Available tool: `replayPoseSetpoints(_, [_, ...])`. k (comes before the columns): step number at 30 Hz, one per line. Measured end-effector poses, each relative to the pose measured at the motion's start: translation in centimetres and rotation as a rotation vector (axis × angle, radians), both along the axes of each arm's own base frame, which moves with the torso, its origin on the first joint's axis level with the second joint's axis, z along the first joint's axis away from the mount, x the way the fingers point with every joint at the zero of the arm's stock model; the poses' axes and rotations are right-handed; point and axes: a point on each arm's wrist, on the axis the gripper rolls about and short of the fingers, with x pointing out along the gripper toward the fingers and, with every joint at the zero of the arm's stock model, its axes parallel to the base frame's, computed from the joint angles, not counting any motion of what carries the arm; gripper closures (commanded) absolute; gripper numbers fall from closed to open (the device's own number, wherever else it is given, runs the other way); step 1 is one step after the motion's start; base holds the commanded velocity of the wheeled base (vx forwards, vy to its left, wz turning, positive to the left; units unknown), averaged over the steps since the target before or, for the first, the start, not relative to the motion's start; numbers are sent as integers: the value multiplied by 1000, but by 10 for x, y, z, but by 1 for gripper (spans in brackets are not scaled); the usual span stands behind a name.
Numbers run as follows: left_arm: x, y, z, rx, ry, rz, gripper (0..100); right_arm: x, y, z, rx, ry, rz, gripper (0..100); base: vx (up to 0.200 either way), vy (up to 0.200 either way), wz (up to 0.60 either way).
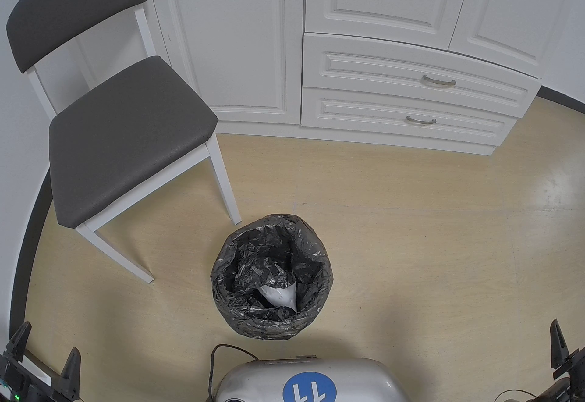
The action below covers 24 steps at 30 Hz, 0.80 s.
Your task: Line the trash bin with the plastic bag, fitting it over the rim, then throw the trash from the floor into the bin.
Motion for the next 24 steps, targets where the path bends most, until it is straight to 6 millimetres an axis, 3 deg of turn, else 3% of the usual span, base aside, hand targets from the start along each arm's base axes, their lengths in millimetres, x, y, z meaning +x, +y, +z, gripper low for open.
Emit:
replayPoseSetpoints(6, [-2, 1, 0, 0, -20, -60, 0, 0, 0, 0, 3, 0, -1, 0, 0, 0, 0])
replayPoseSetpoints(24, [-7, 1, -4, -47, -58, -12, 0, 0, -2, 0, 46, -2, -68, 0, 0, 0, 0])
